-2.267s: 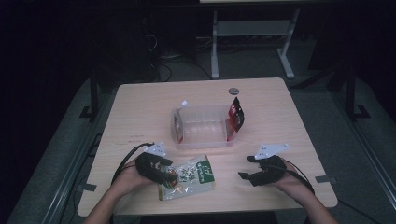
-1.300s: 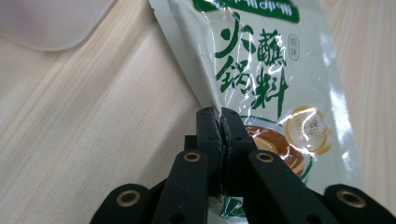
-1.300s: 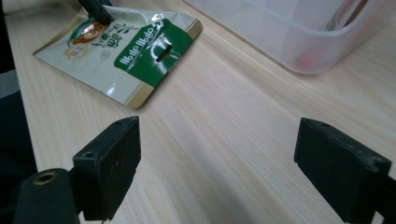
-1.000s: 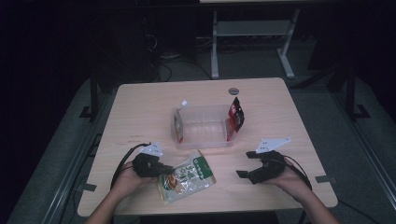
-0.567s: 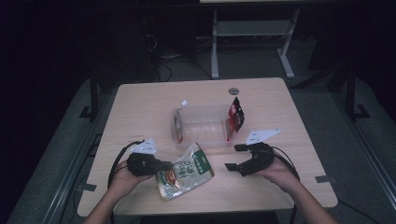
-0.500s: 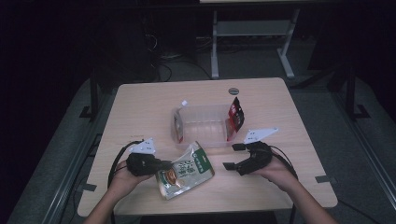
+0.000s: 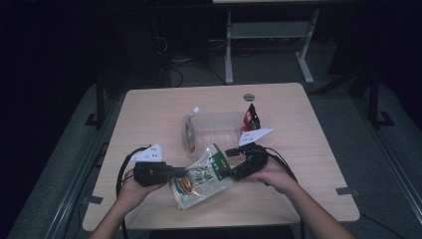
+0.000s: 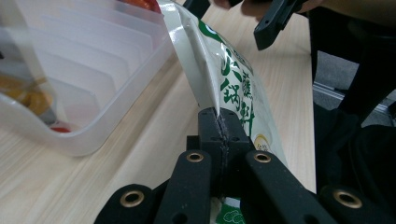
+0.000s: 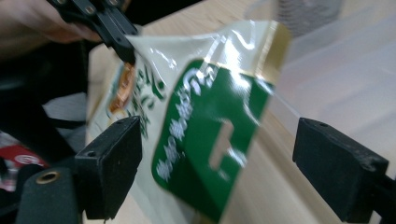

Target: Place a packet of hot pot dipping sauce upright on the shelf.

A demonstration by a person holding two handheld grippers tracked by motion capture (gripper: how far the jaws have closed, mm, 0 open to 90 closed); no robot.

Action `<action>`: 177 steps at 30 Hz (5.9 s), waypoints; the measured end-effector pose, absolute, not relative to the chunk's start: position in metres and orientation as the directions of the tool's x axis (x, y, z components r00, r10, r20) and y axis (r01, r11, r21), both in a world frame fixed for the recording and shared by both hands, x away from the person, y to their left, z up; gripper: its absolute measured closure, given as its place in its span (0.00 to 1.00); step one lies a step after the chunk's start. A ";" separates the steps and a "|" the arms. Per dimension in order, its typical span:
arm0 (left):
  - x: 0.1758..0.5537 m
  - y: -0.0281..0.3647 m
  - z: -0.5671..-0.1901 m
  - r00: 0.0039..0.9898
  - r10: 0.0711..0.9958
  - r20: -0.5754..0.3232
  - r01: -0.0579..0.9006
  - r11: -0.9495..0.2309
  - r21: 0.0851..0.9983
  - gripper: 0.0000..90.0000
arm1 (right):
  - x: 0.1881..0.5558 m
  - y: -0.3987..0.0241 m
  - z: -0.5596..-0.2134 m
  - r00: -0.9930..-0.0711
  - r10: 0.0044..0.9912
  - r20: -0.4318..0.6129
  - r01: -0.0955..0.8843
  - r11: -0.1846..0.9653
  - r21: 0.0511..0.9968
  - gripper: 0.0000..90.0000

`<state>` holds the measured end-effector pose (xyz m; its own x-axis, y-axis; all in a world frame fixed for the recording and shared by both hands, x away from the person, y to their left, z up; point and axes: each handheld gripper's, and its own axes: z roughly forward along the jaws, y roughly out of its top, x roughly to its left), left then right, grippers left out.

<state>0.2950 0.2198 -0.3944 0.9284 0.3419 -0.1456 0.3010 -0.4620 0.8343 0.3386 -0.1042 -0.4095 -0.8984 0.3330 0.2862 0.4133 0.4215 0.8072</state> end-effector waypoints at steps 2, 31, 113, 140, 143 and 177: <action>0.294 0.218 -0.394 0.931 0.335 -0.143 0.293 -0.457 0.840 1.00 | 0.340 -0.100 -0.412 -0.900 0.311 0.304 0.418 0.424 0.804 0.17; 0.294 0.219 -0.394 0.933 0.332 -0.137 0.275 -0.411 0.869 1.00 | 0.337 -0.096 -0.416 -0.897 0.115 0.427 0.432 0.435 0.790 0.95; 0.289 0.219 -0.430 0.895 0.402 -0.196 0.402 -0.533 0.745 0.29 | 0.397 -0.114 -0.329 -0.933 0.233 0.275 0.338 0.301 0.892 1.00; 0.290 0.220 -0.432 0.887 0.410 -0.212 0.417 -0.516 0.748 0.29 | 0.426 -0.111 -0.344 -0.911 0.313 0.270 0.377 0.361 0.853 1.00; 0.291 0.221 -0.432 0.890 0.408 -0.206 0.414 -0.527 0.742 0.29 | 0.426 -0.109 -0.347 -0.908 0.316 0.276 0.383 0.358 0.851 1.00; 0.290 0.216 -0.436 0.895 0.392 -0.215 0.414 -0.544 0.730 0.28 | 0.432 -0.095 -0.369 -0.863 0.422 0.279 0.443 0.364 0.819 0.82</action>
